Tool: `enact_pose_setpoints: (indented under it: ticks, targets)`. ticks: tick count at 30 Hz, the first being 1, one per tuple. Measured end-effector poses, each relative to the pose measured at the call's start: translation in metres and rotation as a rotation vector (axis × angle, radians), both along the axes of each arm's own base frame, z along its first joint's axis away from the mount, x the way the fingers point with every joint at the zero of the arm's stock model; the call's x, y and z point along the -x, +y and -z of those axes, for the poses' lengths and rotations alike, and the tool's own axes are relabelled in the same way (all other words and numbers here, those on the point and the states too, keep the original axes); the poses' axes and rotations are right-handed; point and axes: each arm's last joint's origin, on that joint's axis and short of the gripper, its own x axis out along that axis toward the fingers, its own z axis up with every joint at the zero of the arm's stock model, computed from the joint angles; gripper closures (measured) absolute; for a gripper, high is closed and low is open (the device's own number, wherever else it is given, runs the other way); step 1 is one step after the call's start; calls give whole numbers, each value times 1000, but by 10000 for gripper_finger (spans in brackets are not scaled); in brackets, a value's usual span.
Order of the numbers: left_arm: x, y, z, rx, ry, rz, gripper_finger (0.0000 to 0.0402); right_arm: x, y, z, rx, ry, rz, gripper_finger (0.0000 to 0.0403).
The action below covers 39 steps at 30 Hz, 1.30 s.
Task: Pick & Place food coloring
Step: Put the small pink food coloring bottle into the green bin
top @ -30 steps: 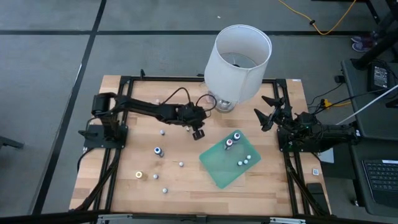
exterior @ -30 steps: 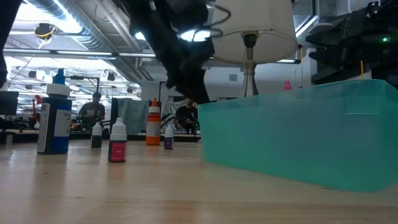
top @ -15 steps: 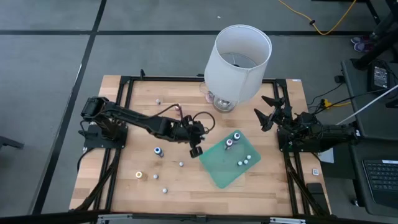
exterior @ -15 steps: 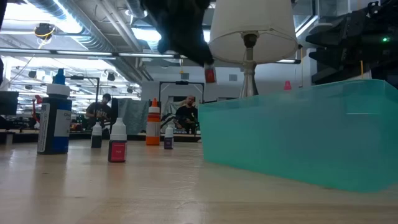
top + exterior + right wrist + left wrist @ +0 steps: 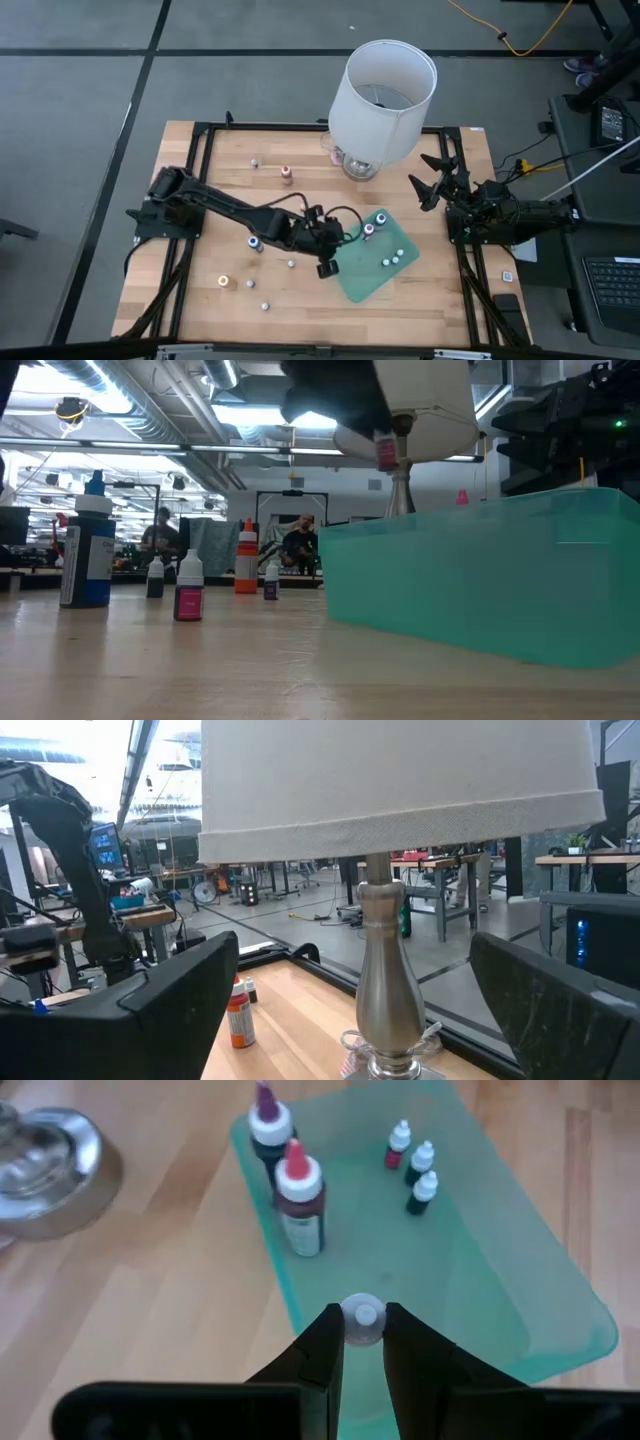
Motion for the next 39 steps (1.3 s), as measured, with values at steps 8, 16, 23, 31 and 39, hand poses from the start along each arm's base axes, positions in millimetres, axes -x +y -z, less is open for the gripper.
enact_pose_setpoints:
  ticks: [8,16,23,31,39]
  targets:
    - [-41,-9,7,-2,-6,51,347,0,0,0,-2,0,7,6]
    - [-76,-10,23,12,-8,82,347,0,0,0,-2,0,8,6]
    - [-94,-8,41,12,2,84,348,0,0,0,-2,0,8,6]
    - [-103,-10,63,22,5,92,348,0,0,1,-2,6,8,6]
    - [-109,-11,89,18,37,91,348,0,0,1,-2,7,8,6]
